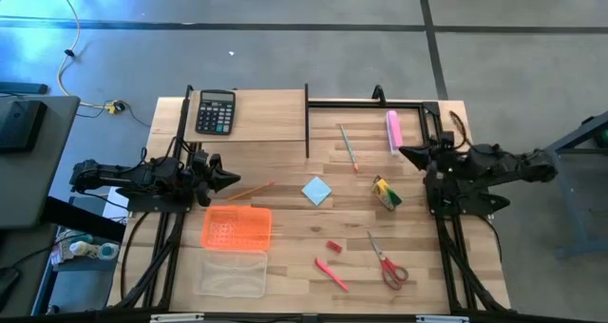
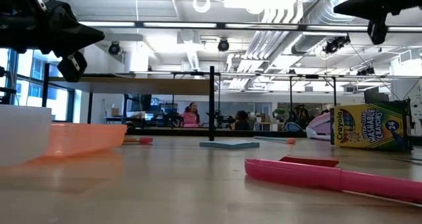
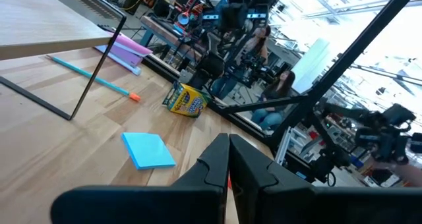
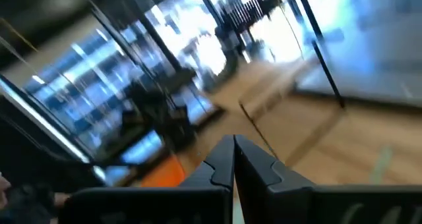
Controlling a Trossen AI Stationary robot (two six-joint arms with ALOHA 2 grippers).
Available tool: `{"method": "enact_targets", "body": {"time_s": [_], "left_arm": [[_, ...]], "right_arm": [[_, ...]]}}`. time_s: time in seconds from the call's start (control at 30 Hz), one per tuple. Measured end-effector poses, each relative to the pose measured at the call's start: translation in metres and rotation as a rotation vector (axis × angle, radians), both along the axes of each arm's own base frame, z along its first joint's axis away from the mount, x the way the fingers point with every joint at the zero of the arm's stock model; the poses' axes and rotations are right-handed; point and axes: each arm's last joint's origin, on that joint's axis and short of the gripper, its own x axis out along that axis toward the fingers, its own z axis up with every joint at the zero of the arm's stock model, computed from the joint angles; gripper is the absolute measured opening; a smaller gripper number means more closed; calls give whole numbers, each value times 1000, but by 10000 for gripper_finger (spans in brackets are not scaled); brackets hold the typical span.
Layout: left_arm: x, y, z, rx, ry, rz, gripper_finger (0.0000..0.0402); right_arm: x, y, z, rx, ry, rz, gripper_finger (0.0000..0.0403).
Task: Pack school essentials
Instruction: Put the red scissors in the orange supply box
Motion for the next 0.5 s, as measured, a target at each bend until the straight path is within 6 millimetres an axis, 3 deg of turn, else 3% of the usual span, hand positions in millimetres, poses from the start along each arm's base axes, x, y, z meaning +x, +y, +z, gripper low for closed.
{"method": "enact_targets", "body": {"time_s": [0.13,0.33,0.5], "left_arm": [[0,0,0,0,0,0,1],[0,0,0,0,0,0,1],[0,0,0,0,-1,0,1]], "right_arm": [[8,6,19,188,220,77,0],[37,26,34,421,570,182,0],[65,50,37,464,815,205,0]]}}
